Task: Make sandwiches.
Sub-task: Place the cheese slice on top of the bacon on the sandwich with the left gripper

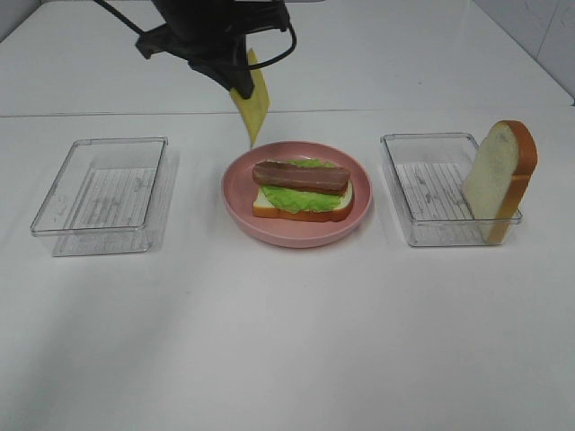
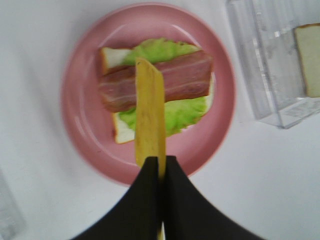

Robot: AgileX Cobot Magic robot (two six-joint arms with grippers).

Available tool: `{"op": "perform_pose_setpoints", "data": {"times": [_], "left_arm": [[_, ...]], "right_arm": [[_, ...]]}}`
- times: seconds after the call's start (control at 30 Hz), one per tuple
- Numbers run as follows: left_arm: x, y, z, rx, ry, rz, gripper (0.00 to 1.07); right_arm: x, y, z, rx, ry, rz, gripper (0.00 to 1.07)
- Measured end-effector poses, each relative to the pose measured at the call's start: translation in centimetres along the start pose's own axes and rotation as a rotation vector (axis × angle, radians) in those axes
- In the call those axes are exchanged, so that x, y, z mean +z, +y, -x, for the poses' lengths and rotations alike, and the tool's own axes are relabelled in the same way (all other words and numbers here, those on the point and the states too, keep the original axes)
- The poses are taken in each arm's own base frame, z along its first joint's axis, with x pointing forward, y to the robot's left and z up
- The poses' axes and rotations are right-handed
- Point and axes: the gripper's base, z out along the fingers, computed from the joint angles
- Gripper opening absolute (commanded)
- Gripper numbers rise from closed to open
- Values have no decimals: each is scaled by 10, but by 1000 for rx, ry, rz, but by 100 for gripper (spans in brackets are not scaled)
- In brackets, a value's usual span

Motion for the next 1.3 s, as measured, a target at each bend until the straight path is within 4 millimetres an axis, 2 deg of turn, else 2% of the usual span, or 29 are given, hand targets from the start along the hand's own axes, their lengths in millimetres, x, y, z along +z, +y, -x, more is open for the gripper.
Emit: {"op": "perform_pose_setpoints", "data": {"times": [0.1, 0.17, 0.2, 0.23, 0.27, 0.33, 0.4, 0.43, 0.6, 0.83, 1.07, 1.3], "left_arm": [[11, -7, 1, -35, 1, -87, 0], [26, -9, 1, -54, 15, -159, 0], [26, -9, 1, -54, 15, -159, 0], [39, -9, 0, -60, 27, -199, 0], [39, -9, 0, -60, 27, -199, 0], [60, -9, -1, -59, 42, -262, 0], [65, -8, -1, -56, 42, -277, 0], [77, -7, -1, -60, 36, -310, 0], [96, -6, 0, -59, 11, -364, 0], [113, 0, -4, -53, 31, -356, 0], [117, 6, -6, -30, 43, -302, 0], [120, 18, -8, -8, 66, -166, 0]], "right_arm": [[0, 0, 0, 0, 0, 0, 80], [0, 0, 0, 0, 0, 0, 80], [0, 0, 0, 0, 0, 0, 80], [0, 0, 0, 0, 0, 0, 80], [0, 0, 0, 0, 0, 0, 80], [0, 0, 0, 0, 0, 0, 80], [0, 0, 0, 0, 0, 0, 80], [0, 0, 0, 0, 0, 0, 80], [0, 0, 0, 0, 0, 0, 80], [0, 0, 0, 0, 0, 0, 80], [0, 0, 0, 0, 0, 0, 80], [0, 0, 0, 0, 0, 0, 80]]}}
